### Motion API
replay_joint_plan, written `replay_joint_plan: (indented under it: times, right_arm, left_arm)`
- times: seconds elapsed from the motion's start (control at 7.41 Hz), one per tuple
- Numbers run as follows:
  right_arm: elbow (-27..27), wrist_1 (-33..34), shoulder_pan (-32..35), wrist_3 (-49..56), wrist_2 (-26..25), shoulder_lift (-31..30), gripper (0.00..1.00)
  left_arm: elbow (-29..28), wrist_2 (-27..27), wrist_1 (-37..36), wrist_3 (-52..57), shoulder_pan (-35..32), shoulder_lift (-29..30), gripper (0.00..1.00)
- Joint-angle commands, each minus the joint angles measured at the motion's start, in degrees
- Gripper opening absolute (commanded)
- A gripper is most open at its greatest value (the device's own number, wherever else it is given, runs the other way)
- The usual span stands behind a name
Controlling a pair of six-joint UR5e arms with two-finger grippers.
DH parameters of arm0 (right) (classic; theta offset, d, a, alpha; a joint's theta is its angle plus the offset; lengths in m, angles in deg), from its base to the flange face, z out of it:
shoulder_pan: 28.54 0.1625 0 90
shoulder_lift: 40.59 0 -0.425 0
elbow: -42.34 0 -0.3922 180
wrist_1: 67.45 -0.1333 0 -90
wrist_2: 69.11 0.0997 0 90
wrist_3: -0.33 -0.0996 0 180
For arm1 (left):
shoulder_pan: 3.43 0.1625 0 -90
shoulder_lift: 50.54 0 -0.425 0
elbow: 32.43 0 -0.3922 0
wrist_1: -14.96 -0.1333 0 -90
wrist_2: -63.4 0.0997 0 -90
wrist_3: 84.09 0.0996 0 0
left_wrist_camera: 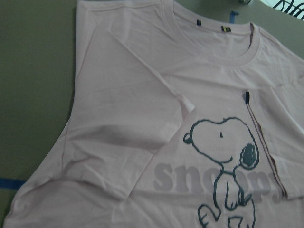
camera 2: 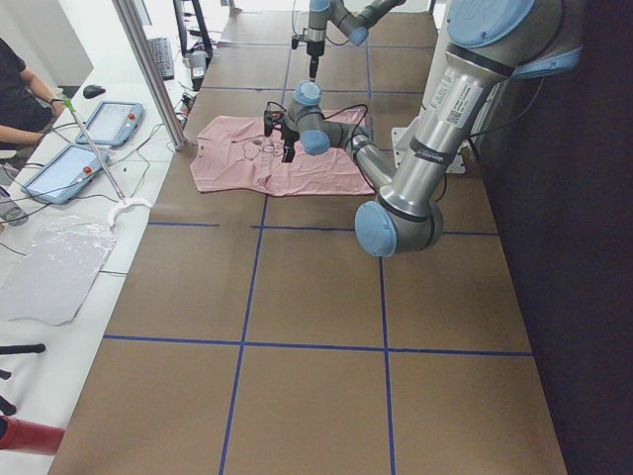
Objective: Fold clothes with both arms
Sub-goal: 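Move both grippers down to the hem corners nearest the robot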
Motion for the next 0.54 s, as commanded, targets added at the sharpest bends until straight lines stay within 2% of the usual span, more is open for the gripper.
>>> replay_joint_plan:
  times: [0.0, 0.14, 0.27, 0.4]
  right_arm:
    - [6.78, -0.1, -12.32, -9.63, -10.25, -4.54, 1.0]
    - [8.1, 0.07, -19.0, -14.21, -17.0, -4.46, 1.0]
    - [8.02, 0.42, -22.98, -14.69, -20.38, -4.63, 1.0]
    - [7.94, 2.25, -24.33, -14.69, -21.37, -4.72, 1.0]
  left_arm:
    - [9.26, 2.82, -4.93, -0.18, 3.97, -6.4, 1.0]
    - [9.27, 2.92, -4.94, -0.35, 4.34, -6.5, 1.0]
    - [9.27, 2.92, -4.94, -0.35, 4.34, -6.59, 1.0]
    - [9.27, 2.84, -4.85, -0.35, 4.34, -6.5, 1.0]
